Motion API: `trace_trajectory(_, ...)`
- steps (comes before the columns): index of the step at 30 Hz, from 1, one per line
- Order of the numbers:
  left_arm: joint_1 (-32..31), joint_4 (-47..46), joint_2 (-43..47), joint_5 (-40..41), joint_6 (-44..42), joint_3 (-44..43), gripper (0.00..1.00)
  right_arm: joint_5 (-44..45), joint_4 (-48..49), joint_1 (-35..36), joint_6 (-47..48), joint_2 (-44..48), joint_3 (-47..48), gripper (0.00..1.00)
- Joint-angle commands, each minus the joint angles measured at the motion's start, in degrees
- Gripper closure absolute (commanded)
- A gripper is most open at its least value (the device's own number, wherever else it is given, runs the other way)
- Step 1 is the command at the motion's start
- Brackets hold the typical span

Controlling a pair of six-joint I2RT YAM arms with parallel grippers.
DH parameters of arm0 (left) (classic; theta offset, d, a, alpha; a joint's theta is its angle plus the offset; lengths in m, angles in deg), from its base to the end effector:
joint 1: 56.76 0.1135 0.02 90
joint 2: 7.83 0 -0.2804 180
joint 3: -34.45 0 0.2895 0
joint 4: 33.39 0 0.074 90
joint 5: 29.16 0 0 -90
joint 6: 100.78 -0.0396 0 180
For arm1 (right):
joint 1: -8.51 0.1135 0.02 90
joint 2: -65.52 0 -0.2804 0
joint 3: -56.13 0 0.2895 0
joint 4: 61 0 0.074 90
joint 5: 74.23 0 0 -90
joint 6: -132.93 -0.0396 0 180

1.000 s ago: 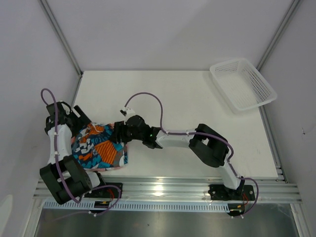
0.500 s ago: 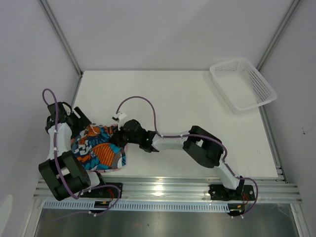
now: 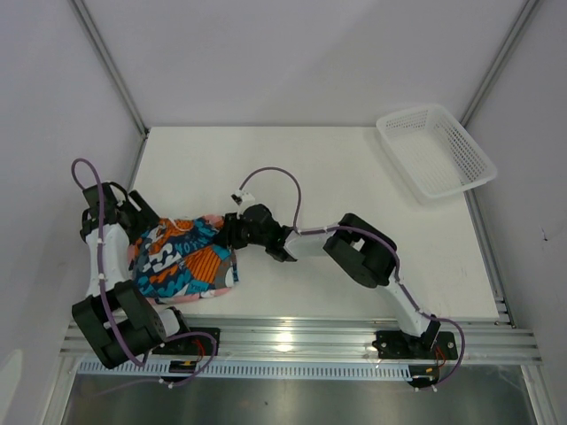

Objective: Fold and stack the shorts
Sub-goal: Neatly place the folded shorts to the corner

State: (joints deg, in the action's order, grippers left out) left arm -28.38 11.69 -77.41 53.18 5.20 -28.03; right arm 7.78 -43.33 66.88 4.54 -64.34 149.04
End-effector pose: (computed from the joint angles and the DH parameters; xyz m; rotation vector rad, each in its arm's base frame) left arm 0.2479 0.1279 0.2510 -0.8803 2.3094 -0.0730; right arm 0.2774 0.4609 0.1173 -0.4705 2.0663 1.2210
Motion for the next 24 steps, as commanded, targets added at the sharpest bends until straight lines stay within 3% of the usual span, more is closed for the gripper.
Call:
trace_trajectory(1,-0.3,-0.9,2.9,0.9,-0.3,-0.8,0.2,1.8,-0.3,0.3,-2.2,2.0,-0.3,0.52)
trace_trajectory(3,-0.3,-0.8,3.6,1.3,-0.5,-0.9,0.2,1.9,-1.8,0.3,-2.0,3.6,0.0,0.38)
trace_trajectory(6,-0.3,-0.6,4.4,1.8,-0.7,-1.0,0.2,1.6,-3.3,0.1,-1.8,6.8,-0.2,0.3)
trace_trajectory(17,-0.3,-0.8,11.6,-1.0,1.0,-2.1,0.18,1.8,-10.3,1.8,3.1,17.3,1.9,0.29)
trace_trajectory(20,-0.4,-0.3,13.3,-3.7,2.3,-2.8,0.17,-7.4,-4.4,1.0,-0.1,14.4,3.1,0.34)
trace_trajectory(24,-0.5,0.3,15.9,-5.3,3.6,-4.1,0.17,-23.2,8.1,0.1,-15.0,4.7,7.3,0.36)
